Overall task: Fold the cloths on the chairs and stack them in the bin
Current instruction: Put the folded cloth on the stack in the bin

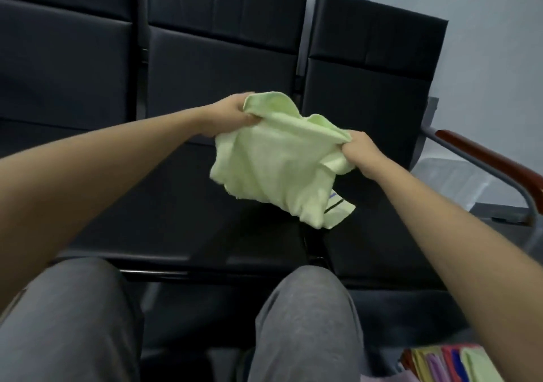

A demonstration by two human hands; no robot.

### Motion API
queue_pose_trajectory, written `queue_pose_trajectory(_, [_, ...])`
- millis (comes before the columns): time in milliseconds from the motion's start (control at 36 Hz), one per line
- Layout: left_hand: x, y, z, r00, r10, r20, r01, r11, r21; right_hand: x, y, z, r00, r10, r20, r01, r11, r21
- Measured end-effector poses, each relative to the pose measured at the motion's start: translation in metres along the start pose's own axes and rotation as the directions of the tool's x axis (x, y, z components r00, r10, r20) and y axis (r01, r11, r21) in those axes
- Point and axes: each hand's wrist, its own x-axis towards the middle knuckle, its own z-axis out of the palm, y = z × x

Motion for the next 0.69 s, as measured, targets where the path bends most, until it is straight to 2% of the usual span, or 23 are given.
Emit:
queue_pose_trajectory(28, [-0.005, 0.001, -0.004, 0.991, -0.057, 0.122, 0.056, 0.998, 0.016, -0.001, -0.003, 0.002, 1.000, 0.021, 0.012, -0.023, 0.990, 0.139])
queue_pose_trajectory(56, [-0.010, 0.001, -0.007, 0.961, -0.137, 0.239, 0.112, 0.987, 0.114, -0.002, -0.005, 0.004, 0.999, 0.035, 0.031, -0.041, 0.975, 0.218])
queue_pose_trajectory(83, [-0.014, -0.001, -0.007, 0.915, -0.238, 0.327, 0.139, 0.945, 0.298, -0.003, -0.008, 0.007, 0.998, 0.032, 0.058, -0.045, 0.972, 0.232])
queue_pose_trajectory(111, [-0.016, -0.004, -0.004, 0.868, -0.348, 0.353, 0.125, 0.842, 0.524, -0.005, -0.010, 0.010, 0.996, 0.007, 0.091, -0.025, 0.980, 0.199])
queue_pose_trajectory(139, [-0.016, -0.009, 0.000, 0.843, -0.428, 0.327, 0.076, 0.696, 0.714, -0.008, -0.012, 0.012, 0.991, -0.023, 0.135, 0.002, 0.988, 0.156])
queue_pose_trajectory(167, [-0.015, -0.016, 0.003, 0.851, -0.443, 0.282, 0.031, 0.579, 0.815, -0.010, -0.013, 0.014, 0.981, -0.056, 0.184, 0.036, 0.994, 0.107])
queue_pose_trajectory(194, [-0.014, -0.023, 0.004, 0.870, -0.423, 0.254, 0.022, 0.546, 0.837, -0.010, -0.012, 0.015, 0.965, -0.081, 0.248, 0.071, 0.996, 0.051])
queue_pose_trajectory(222, [-0.014, -0.030, 0.004, 0.888, -0.387, 0.249, 0.037, 0.599, 0.800, -0.012, -0.012, 0.014, 0.937, -0.087, 0.337, 0.098, 0.995, -0.016])
queue_pose_trajectory(278, [-0.018, -0.040, -0.003, 0.916, -0.317, 0.244, 0.133, 0.817, 0.560, -0.013, -0.011, 0.015, 0.864, -0.029, 0.502, 0.201, 0.935, -0.293])
queue_pose_trajectory(306, [-0.020, -0.043, -0.006, 0.928, -0.284, 0.242, 0.172, 0.901, 0.397, -0.013, -0.010, 0.018, 0.861, 0.022, 0.509, 0.253, 0.848, -0.465])
queue_pose_trajectory(361, [-0.024, -0.044, -0.004, 0.947, -0.229, 0.227, 0.203, 0.970, 0.132, -0.013, -0.009, 0.028, 0.908, 0.026, 0.418, 0.312, 0.625, -0.716])
queue_pose_trajectory(389, [-0.024, -0.044, -0.001, 0.951, -0.212, 0.224, 0.202, 0.977, 0.066, -0.014, -0.011, 0.033, 0.926, 0.007, 0.379, 0.314, 0.543, -0.779])
queue_pose_trajectory(417, [-0.024, -0.043, 0.002, 0.954, -0.203, 0.220, 0.201, 0.979, 0.032, -0.015, -0.012, 0.037, 0.934, 0.003, 0.358, 0.306, 0.512, -0.802])
queue_pose_trajectory(444, [-0.022, -0.045, 0.002, 0.954, -0.209, 0.214, 0.209, 0.978, 0.022, -0.014, -0.011, 0.040, 0.937, 0.012, 0.348, 0.289, 0.534, -0.795])
queue_pose_trajectory(500, [-0.022, -0.047, 0.000, 0.931, -0.257, 0.259, 0.234, 0.965, 0.117, -0.008, -0.005, 0.040, 0.939, 0.046, 0.340, 0.211, 0.703, -0.679])
queue_pose_trajectory(528, [-0.024, -0.047, -0.003, 0.898, -0.310, 0.313, 0.255, 0.945, 0.207, -0.005, -0.002, 0.039, 0.940, 0.051, 0.337, 0.172, 0.782, -0.599])
queue_pose_trajectory(583, [-0.029, -0.046, -0.003, 0.802, -0.455, 0.387, 0.243, 0.841, 0.483, -0.002, 0.003, 0.038, 0.930, 0.038, 0.366, 0.142, 0.880, -0.452])
queue_pose_trajectory(639, [-0.030, -0.046, 0.003, 0.715, -0.562, 0.416, 0.157, 0.709, 0.687, -0.005, 0.002, 0.039, 0.862, 0.061, 0.503, 0.163, 0.907, -0.389])
queue_pose_trajectory(667, [-0.031, -0.046, 0.006, 0.693, -0.582, 0.426, 0.143, 0.689, 0.710, -0.007, 0.000, 0.040, 0.797, 0.085, 0.598, 0.179, 0.912, -0.368])
queue_pose_trajectory(694, [-0.032, -0.046, 0.008, 0.672, -0.586, 0.453, 0.165, 0.715, 0.680, -0.009, 0.000, 0.041, 0.718, 0.129, 0.684, 0.169, 0.921, -0.351])
